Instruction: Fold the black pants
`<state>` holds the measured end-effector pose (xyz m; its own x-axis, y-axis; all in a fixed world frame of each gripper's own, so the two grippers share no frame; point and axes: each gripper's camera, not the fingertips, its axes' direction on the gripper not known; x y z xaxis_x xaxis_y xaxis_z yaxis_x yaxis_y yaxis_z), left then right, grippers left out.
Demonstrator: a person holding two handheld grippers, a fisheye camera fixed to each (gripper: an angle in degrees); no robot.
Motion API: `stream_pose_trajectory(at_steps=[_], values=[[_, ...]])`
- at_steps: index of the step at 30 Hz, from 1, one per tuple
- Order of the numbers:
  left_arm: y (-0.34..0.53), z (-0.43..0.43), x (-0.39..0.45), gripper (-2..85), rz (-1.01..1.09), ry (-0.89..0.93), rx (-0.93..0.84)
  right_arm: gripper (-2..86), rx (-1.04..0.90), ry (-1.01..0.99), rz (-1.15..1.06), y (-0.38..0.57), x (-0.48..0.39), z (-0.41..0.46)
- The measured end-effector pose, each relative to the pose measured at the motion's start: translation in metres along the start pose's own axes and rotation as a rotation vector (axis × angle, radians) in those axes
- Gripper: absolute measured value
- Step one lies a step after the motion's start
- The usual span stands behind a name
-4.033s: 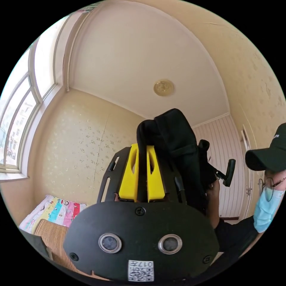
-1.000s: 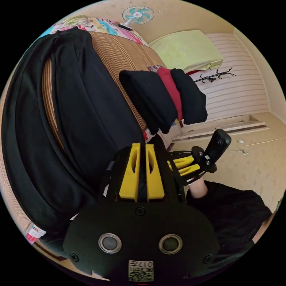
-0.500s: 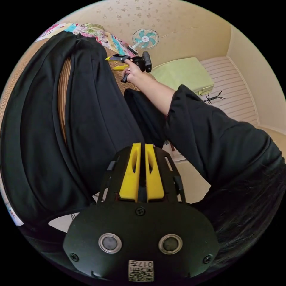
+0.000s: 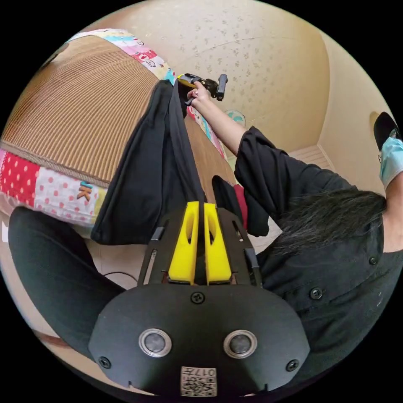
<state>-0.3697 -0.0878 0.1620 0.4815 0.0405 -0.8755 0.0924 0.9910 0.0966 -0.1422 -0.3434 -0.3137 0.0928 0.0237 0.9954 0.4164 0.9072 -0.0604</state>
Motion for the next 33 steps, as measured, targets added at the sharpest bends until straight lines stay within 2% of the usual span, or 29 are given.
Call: stream_pose_trajectory(at_steps=[2,6,9,12,14,17,18,20,23,26,28,30,33], values=[[0.007,-0.010,-0.019,4.2,-0.083,-0.092,0.002,5.5,-0.111,0.058,-0.034,0.025,-0.023,0.032],[0.017,-0.039,-0.040,9.1,-0.118,-0.162,0.074,7.2,-0.047,0.132,-0.103,0.118,-0.044,0.002],[0.001,-0.038,-0.038,9.9,-0.051,-0.214,0.052,9.0,0.011,0.146,-0.010,0.223,-0.028,-0.049],[-0.029,-0.012,-0.028,10.0,0.055,-0.186,-0.013,11.4,-0.035,0.092,0.122,0.323,-0.001,-0.083],[-0.048,0.018,-0.020,9.9,0.113,-0.185,-0.105,11.7,-0.107,0.004,0.288,0.392,0.013,-0.093],[-0.061,0.069,-0.012,7.9,0.153,-0.267,-0.250,8.4,-0.111,-0.207,0.285,0.453,-0.002,-0.097],[-0.060,0.081,-0.012,5.5,0.131,-0.325,-0.281,7.6,-0.122,-0.221,0.278,0.460,-0.005,-0.097],[-0.056,0.080,-0.006,3.4,0.132,-0.301,-0.262,5.1,-0.103,-0.260,0.310,0.479,-0.011,-0.106],[-0.044,0.055,0.011,2.2,0.193,-0.160,-0.196,3.6,-0.045,-0.292,0.333,0.491,-0.022,-0.136],[-0.032,0.034,0.014,2.6,0.172,-0.181,-0.145,3.3,0.025,-0.321,0.205,0.501,-0.055,-0.161],[-0.029,0.041,0.000,4.6,0.083,-0.298,-0.183,3.6,-0.044,-0.236,0.147,0.501,-0.064,-0.148],[-0.029,0.044,-0.002,7.6,0.064,-0.308,-0.159,4.2,-0.133,-0.122,0.192,0.497,-0.051,-0.127],[-0.040,0.052,0.003,13.1,0.065,-0.337,-0.136,9.0,-0.104,-0.158,0.264,0.482,-0.018,-0.124]])
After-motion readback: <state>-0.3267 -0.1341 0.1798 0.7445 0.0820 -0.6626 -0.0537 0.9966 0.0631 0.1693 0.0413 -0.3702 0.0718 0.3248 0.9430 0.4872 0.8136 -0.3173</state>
